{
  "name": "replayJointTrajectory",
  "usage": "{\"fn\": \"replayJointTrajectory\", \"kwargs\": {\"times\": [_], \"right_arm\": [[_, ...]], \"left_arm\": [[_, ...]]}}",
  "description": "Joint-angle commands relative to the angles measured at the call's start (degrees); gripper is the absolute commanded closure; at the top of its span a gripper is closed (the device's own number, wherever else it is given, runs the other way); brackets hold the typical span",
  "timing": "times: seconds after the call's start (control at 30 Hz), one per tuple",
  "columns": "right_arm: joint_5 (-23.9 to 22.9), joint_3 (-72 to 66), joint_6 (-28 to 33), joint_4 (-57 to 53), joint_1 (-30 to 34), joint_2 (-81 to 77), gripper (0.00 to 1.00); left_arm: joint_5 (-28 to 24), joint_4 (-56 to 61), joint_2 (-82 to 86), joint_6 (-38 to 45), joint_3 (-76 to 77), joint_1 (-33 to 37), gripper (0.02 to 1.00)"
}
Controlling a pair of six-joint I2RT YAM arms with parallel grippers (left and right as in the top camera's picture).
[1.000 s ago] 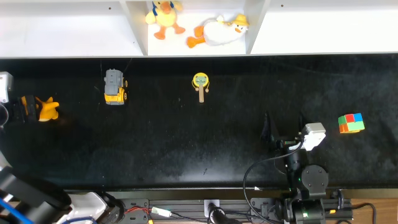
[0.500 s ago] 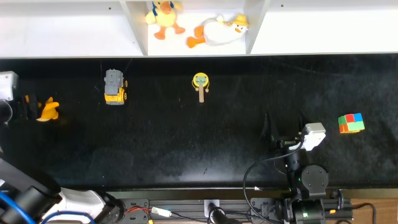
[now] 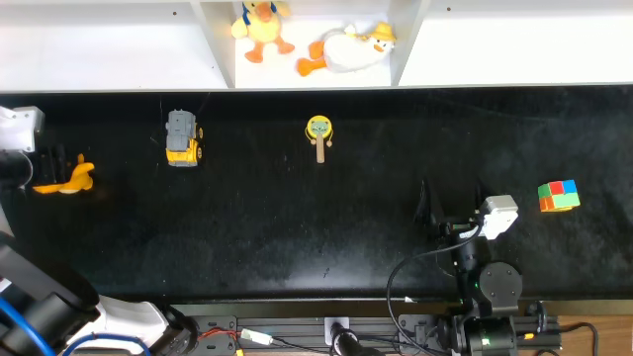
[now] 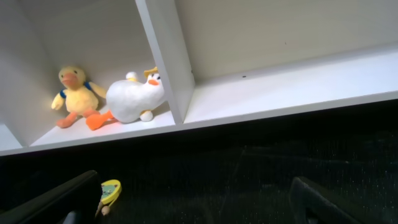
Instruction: Store Toys
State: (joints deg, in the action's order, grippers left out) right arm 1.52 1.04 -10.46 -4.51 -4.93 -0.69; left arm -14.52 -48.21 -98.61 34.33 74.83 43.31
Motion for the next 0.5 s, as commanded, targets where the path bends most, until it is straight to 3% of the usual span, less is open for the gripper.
{"fn": "replayJointTrajectory", "kwargs": {"times": [0.03, 0.27, 0.5], "right_arm": [[0.3, -0.8, 0.2, 0.3, -0.3, 0.5, 0.005], [0.3, -0.8, 0.2, 0.3, -0.3, 0.5, 0.005], [0.3, -0.8, 0.2, 0.3, -0.3, 0.5, 0.005]], "left_arm": [[3.1, -1.0, -0.4, -1.8, 1.3, 0.1, 0.325], [4.1, -2.0, -0.4, -1.9, 1.3, 0.1, 0.373], [4.1, -0.7, -0.4, -3.4, 1.3, 0.1, 0.494]]}}
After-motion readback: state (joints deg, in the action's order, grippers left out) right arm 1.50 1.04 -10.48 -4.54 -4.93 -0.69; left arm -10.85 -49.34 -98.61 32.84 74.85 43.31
